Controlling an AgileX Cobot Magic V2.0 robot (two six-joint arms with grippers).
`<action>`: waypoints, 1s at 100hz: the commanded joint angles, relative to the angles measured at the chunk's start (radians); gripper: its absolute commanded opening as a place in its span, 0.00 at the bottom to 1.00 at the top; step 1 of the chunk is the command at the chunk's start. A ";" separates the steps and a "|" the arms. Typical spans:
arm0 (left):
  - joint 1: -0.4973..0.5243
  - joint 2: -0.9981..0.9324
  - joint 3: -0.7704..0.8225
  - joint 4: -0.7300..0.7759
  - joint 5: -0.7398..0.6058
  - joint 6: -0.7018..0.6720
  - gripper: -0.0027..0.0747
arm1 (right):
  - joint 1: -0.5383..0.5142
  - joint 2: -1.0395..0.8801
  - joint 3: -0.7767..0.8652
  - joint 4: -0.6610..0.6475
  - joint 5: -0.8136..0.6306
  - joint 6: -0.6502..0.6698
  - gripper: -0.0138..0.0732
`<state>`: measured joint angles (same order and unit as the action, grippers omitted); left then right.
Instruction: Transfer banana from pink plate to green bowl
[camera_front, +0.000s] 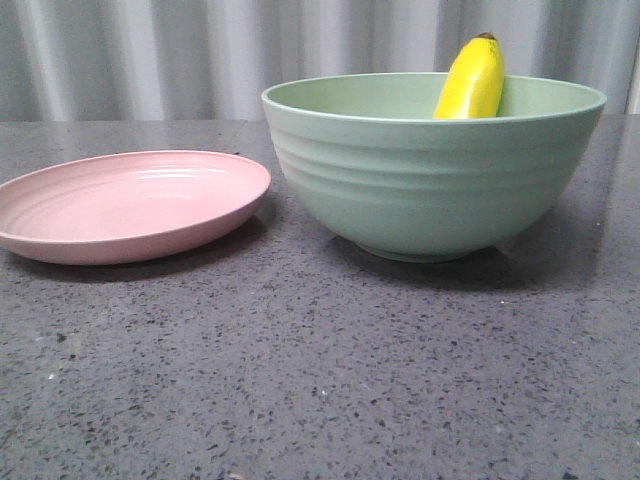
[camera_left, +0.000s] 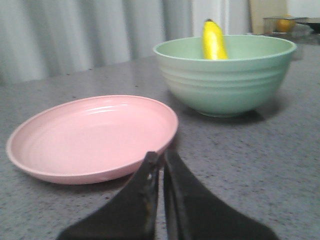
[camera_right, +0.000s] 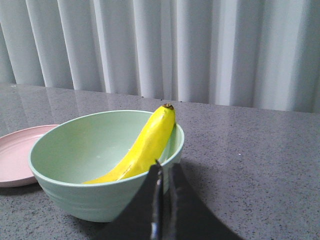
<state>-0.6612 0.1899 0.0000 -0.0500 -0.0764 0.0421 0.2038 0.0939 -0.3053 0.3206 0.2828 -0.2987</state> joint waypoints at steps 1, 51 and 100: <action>0.084 -0.027 0.011 0.025 -0.035 -0.030 0.01 | 0.003 0.009 -0.024 -0.003 -0.074 -0.008 0.08; 0.511 -0.223 0.012 0.027 0.335 -0.027 0.01 | 0.003 0.009 -0.024 -0.003 -0.074 -0.008 0.08; 0.544 -0.223 0.011 0.039 0.335 -0.027 0.01 | 0.003 0.009 -0.024 -0.003 -0.074 -0.008 0.08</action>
<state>-0.1178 -0.0035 0.0000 -0.0126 0.3187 0.0232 0.2038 0.0939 -0.3053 0.3206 0.2850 -0.3004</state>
